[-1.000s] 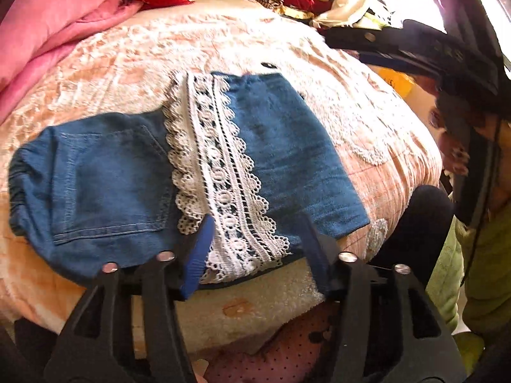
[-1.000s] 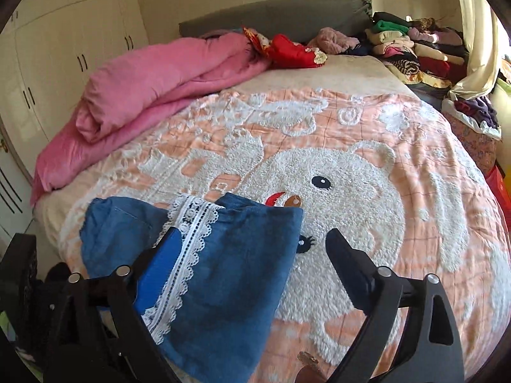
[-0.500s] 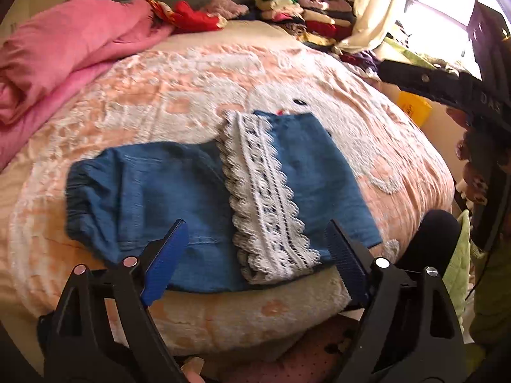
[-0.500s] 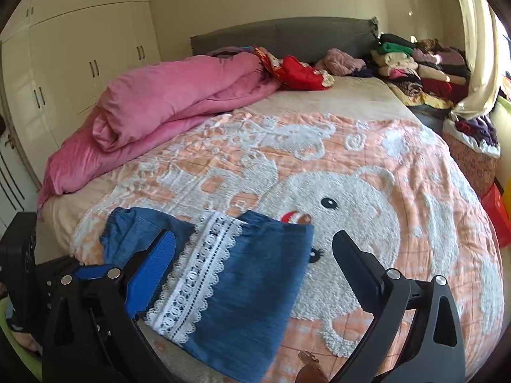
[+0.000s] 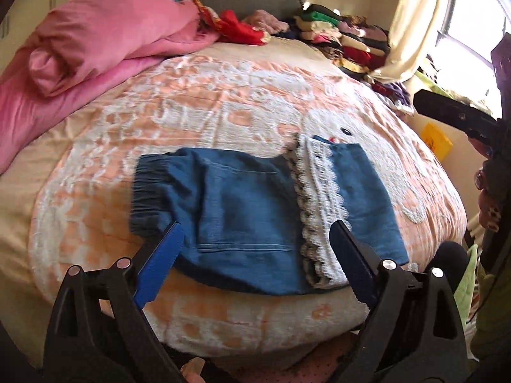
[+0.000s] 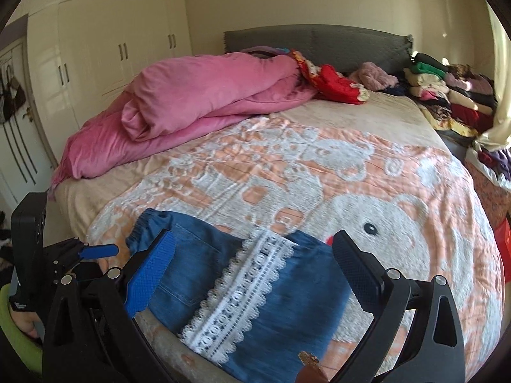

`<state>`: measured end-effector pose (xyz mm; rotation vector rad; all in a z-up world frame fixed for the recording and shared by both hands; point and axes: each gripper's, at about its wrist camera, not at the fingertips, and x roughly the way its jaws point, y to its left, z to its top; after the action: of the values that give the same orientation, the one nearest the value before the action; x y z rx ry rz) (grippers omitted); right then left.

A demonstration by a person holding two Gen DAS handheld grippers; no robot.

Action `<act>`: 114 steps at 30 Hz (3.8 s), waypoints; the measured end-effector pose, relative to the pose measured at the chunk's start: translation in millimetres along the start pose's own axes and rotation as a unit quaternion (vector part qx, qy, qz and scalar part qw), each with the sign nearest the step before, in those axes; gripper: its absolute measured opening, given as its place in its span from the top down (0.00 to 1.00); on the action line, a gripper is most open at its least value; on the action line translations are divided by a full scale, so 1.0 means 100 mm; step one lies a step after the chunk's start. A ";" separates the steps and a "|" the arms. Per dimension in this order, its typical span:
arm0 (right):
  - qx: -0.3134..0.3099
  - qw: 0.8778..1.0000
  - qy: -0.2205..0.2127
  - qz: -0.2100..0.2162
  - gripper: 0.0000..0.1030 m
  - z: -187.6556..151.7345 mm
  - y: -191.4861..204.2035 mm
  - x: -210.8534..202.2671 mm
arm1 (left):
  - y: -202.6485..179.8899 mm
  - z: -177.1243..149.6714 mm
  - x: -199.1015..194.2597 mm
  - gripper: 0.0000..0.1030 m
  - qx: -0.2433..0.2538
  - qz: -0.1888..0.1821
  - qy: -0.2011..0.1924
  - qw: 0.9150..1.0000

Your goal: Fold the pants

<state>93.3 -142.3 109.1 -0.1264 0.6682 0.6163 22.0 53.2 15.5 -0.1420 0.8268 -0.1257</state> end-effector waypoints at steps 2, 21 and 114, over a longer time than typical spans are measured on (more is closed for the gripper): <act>-0.009 1.000 0.006 0.005 0.05 0.03 0.09 0.08 | 0.13 -0.02 -0.01 0.17 -0.014 0.005 0.000 1.000; -0.081 0.992 0.087 0.041 0.05 0.16 0.73 1.05 | 0.91 -0.27 0.29 0.17 -0.128 -0.011 0.040 0.991; 0.084 0.989 0.086 0.089 0.45 -0.62 -0.83 0.34 | -0.64 -0.18 0.44 0.67 0.022 -0.141 0.064 0.988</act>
<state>128.2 -211.7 32.9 0.0378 0.9022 0.7220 34.8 -18.0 -17.3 -0.2104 0.9279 -0.4234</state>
